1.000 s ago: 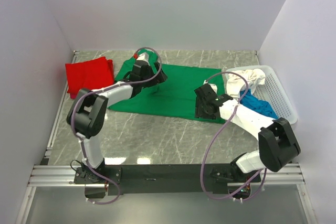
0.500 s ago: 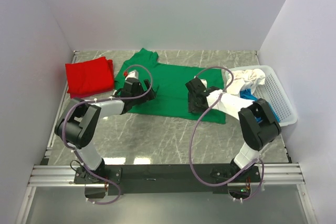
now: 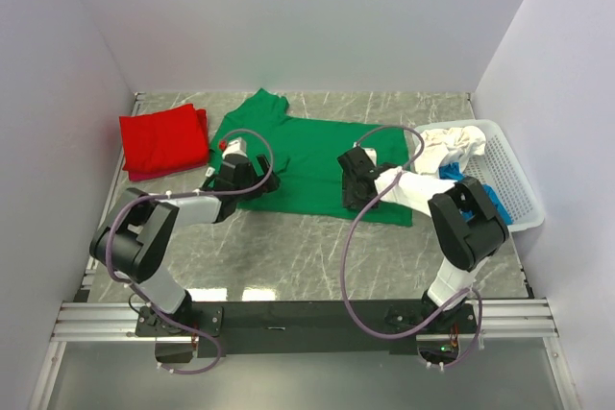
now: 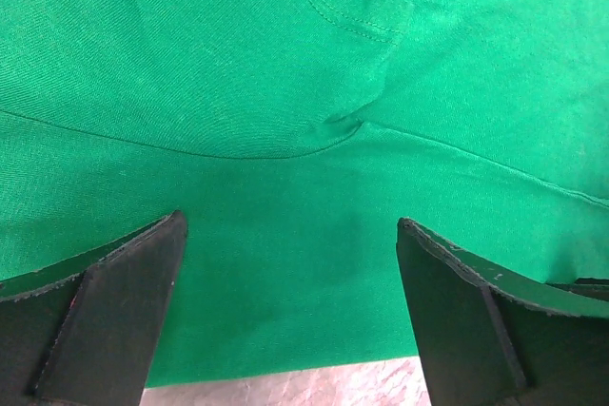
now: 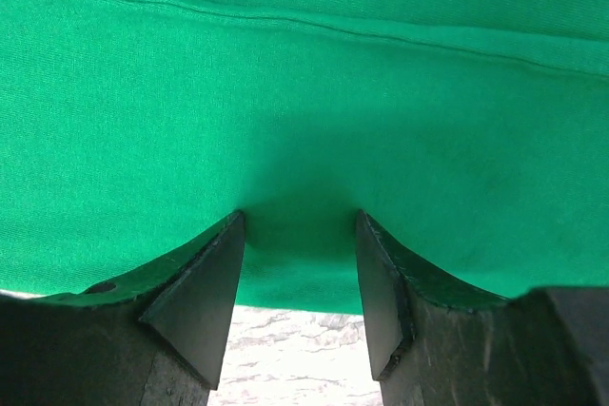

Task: Fold and stack the t-shirts
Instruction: Fold the tshirt

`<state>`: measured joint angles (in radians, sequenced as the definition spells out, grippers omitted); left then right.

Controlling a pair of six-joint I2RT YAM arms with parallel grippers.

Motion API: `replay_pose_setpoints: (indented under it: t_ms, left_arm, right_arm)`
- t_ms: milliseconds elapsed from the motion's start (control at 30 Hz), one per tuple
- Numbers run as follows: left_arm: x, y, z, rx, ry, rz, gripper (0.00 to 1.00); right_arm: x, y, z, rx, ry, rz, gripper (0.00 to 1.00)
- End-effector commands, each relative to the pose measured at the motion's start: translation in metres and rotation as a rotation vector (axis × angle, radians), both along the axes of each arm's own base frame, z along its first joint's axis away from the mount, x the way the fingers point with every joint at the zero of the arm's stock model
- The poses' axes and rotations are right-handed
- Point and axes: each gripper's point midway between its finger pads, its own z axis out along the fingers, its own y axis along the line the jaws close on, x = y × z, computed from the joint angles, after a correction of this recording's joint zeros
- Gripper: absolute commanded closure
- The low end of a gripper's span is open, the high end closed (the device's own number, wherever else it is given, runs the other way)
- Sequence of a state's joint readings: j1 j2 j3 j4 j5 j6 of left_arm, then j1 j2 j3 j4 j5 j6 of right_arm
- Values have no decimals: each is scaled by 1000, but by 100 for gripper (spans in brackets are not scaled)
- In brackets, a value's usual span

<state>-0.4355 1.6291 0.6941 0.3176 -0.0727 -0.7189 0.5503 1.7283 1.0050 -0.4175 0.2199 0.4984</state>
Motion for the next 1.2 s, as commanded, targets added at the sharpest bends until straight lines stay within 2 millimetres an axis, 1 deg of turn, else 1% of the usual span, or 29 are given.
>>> replay_pose_setpoints:
  t_ms: [0,67,100,167,200,233,300,333,367,433,467,500,533,567,600,633,667,700,800,967,1000,1067,1100,1167]
  left_arm:
    - [-22,7,-18,19,58,-6,1]
    - [-27,9,-16,16,56,-5,1]
    - [-32,12,-19,19,64,-2,1]
    - [-36,14,-16,12,60,-1,1]
    - [-42,17,-19,18,69,0,1]
    - [-44,18,-16,15,64,1,1]
    - [-54,21,-21,17,78,4,1]
    - [-56,21,-17,8,70,4,1]
    - [-62,23,-21,7,83,6,1]
    - [-68,23,-17,-2,75,5,1]
    - [-75,26,-22,5,91,10,1]
    - [-78,26,-20,1,85,11,1]
    - [-81,28,-20,0,88,16,1]
    - [-87,32,-25,12,102,26,1]
    - [-89,33,-22,6,93,29,1]
    - [-95,33,-25,-8,102,25,1]
    - [-96,33,-24,-16,100,28,1]
    - [-98,32,-22,-18,101,26,1]
    - [-104,34,-22,-19,105,39,1]
    - [-117,37,-26,-33,127,61,1]
    - [-119,37,-23,-43,119,61,1]
    - [-125,40,-26,-42,135,78,1]
    - [-126,40,-23,-50,127,81,1]
    - [-131,43,-26,-51,140,98,1]
  right_arm:
    - [-33,-8,-17,-30,76,-1,43]
    - [-42,-7,-16,-26,87,5,43]
    - [-50,-9,-19,-28,100,0,43]
    - [-61,-8,-18,-22,110,9,43]
    - [-68,-10,-21,-21,121,3,43]
    - [-72,-8,-19,-14,118,12,43]
    - [-83,-9,-21,-11,136,8,43]
    - [-85,-8,-18,-2,127,7,43]
    - [-90,-7,-18,-3,135,7,43]
    - [-98,-8,-16,2,138,9,43]
    - [-101,-6,-15,8,140,9,43]
    - [-106,-6,-16,13,147,14,43]
    - [-108,-5,-15,20,145,15,43]
    - [-111,-4,-15,24,149,15,43]
    - [-116,-4,-17,26,157,21,43]
    - [-122,-4,-19,26,165,22,43]
    - [-121,-3,-18,34,163,21,43]
    - [-127,-3,-20,32,173,27,43]
    - [-135,-3,-24,32,187,25,43]
    - [-149,4,-25,45,201,44,43]
    - [-151,4,-25,46,203,46,43]
    - [-157,8,-25,49,209,56,43]
    - [-159,9,-26,48,214,59,43]
    - [-165,12,-26,50,219,69,43]
